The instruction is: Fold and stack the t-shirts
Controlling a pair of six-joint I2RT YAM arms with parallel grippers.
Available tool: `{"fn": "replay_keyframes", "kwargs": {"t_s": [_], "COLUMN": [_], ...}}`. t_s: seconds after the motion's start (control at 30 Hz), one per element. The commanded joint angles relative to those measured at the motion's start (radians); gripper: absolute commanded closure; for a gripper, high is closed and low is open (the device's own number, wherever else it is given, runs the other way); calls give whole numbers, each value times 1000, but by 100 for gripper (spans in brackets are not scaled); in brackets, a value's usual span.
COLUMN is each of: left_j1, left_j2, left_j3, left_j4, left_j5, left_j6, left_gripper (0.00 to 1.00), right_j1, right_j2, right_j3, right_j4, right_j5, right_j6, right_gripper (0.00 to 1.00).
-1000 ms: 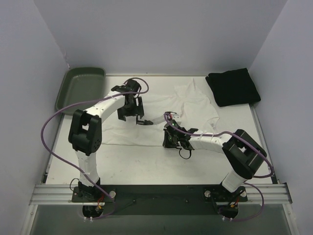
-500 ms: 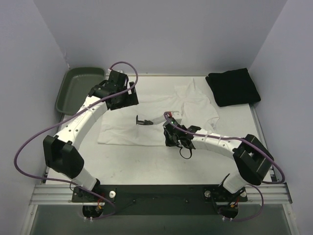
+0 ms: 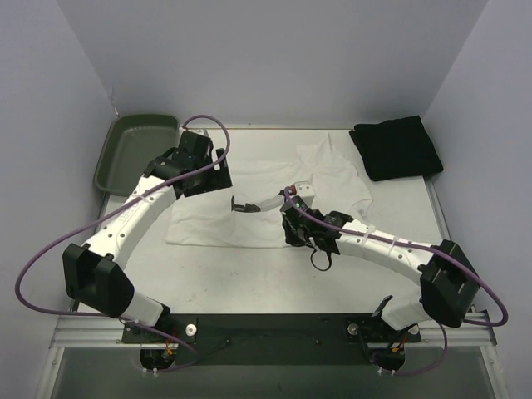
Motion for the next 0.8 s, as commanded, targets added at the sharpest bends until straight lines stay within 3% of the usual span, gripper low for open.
{"fn": "replay_keyframes", "kwargs": {"t_s": [0.0,0.47,0.77], "left_j1": [6,6,6], "left_j2": [-76,-133,-162], "left_j3": [-19,-94,-105], "left_j4": [76,112,129], "left_j5": [7,21,29], "left_j6": [2,-4,-6], "left_gripper": [6,6,6], "right_j1": [14,34,47], "right_j2": [-45,-75,-106], "right_j3": [40,49,44], "right_j4": [-48,-60,-74], "right_j5": [57,88,118], "right_j6": [-16,-15,-21], "right_gripper": [97,84,69]}}
